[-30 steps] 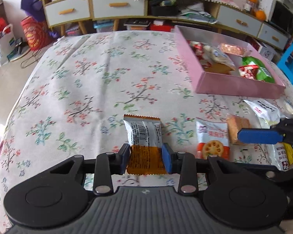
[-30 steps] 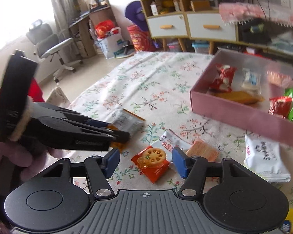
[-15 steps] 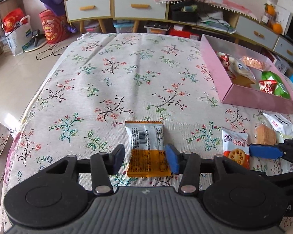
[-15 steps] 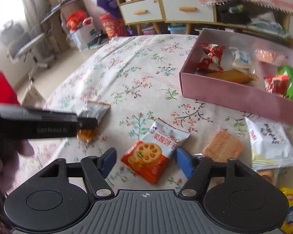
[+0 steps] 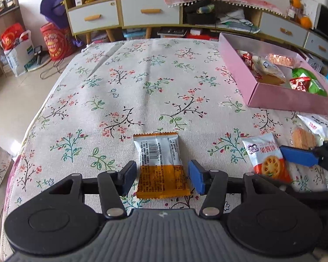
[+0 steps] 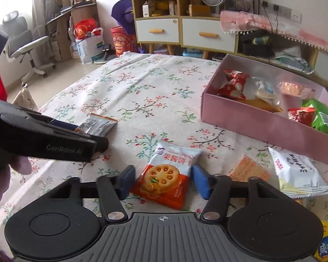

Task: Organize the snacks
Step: 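Grasp the red lotus-biscuit pack with the right tool while the left tool grasps the orange-and-white biscuit pack, then carry the red biscuit pack and orange-and-white pack in both tools into the pink box, then open both tools to drop the two biscuit packs in the box, then withdraw both tools from the box back over the remaining snacks, then grasp the chocolate cookie tube with the left tool, then open the left tool and release the cookie tube onto the table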

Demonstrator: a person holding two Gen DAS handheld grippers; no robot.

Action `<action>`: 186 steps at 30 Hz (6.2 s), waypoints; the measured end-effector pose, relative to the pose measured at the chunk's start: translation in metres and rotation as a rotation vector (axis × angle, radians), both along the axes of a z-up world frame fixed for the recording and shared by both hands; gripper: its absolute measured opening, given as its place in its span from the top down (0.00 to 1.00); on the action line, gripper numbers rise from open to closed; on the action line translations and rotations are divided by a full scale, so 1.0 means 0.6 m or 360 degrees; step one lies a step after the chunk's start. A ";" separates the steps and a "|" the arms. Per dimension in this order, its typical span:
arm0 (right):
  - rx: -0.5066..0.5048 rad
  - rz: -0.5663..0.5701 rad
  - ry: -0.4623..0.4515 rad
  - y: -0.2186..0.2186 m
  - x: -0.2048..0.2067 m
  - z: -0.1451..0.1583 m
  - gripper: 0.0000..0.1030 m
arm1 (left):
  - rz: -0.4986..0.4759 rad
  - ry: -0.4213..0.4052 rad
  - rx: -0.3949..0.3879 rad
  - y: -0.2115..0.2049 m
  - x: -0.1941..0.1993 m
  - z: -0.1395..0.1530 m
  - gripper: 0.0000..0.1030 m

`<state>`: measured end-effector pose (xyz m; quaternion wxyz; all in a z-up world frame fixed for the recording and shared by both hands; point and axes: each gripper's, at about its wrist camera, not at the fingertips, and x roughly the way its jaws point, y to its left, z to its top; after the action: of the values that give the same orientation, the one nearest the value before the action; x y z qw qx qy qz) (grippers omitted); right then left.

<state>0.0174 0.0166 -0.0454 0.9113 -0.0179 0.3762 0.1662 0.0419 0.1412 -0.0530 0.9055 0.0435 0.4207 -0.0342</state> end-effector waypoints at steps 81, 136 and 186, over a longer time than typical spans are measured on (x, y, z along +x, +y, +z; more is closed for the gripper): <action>0.0702 -0.0600 0.0243 -0.311 0.176 0.046 0.48 | -0.0117 -0.0193 -0.0312 -0.218 0.117 0.054 0.42; 0.0131 -0.0257 0.0155 -0.348 -0.052 0.067 0.13 | -0.0412 0.0016 -0.0157 -0.202 -0.057 0.039 0.07; -0.0182 0.0622 0.0226 -0.245 -0.129 0.009 0.14 | -0.0649 0.0240 -0.0038 -0.211 -0.099 0.003 0.68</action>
<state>-0.0601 -0.1304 -0.0402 0.8305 -0.1304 0.4376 0.3190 -0.0175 0.0147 -0.0512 0.8462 0.1143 0.4693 -0.2249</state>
